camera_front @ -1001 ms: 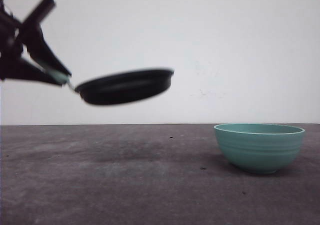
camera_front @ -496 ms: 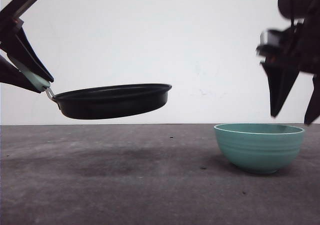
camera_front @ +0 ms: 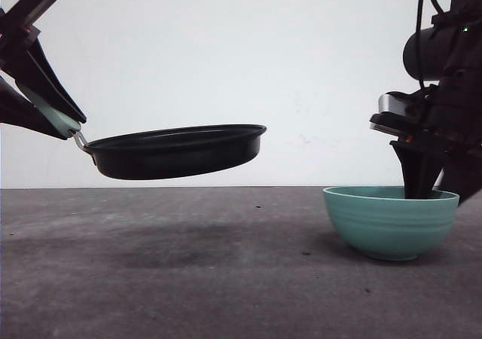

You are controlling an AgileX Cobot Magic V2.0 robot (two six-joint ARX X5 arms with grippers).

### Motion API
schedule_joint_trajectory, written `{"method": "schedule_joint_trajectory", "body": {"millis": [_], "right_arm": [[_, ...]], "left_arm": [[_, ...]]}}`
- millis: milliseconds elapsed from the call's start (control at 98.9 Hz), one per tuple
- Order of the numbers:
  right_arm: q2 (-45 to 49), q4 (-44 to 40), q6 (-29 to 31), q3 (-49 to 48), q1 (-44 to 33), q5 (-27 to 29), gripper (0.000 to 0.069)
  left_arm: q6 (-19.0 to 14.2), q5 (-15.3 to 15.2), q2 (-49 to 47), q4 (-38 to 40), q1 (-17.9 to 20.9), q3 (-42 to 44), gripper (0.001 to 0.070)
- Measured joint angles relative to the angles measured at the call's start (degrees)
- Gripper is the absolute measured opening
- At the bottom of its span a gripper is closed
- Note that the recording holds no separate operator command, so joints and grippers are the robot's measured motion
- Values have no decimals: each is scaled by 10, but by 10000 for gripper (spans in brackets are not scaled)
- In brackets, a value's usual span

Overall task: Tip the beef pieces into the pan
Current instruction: 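Grasp the mint-green bowl rim with the right gripper and lift it, then tilt the bowl over the held pan with the right gripper, pouring beef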

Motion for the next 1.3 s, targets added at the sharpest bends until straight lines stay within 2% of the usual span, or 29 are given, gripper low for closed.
{"method": "schedule_joint_trajectory", "body": {"millis": [101,283,374,506,587,789,1001,1133,1224,1305], "right_arm": [[3,11,-1,0,0,-26,20],[3,46,1,0,1,-62,16],[-16,55,2,-1,5,-48,16],[-90,100,14,-1,29,12,16],[-142,134,16,-1,60,42,16],[-219,177,15,0,178,106,16],[-227,180,-23,0,311,286,16],[-227,195,-47,0,358,388,15],[-227,212,-57,0,376,444,15],[-227,227,-66,0,383,468,15]], "left_arm": [[0,0,0,0,-9,0,64],[-1,2,0,0,-27,0,64],[-5,2,0,-2,-34,0,64],[-10,2,11,-5,-45,1,64],[-11,3,33,-34,-54,15,64],[12,3,89,-77,-87,83,64],[15,5,99,-75,-106,148,64],[18,8,99,-100,-114,157,64],[24,7,99,-128,-115,157,64],[30,4,100,-143,-115,157,64]]}}
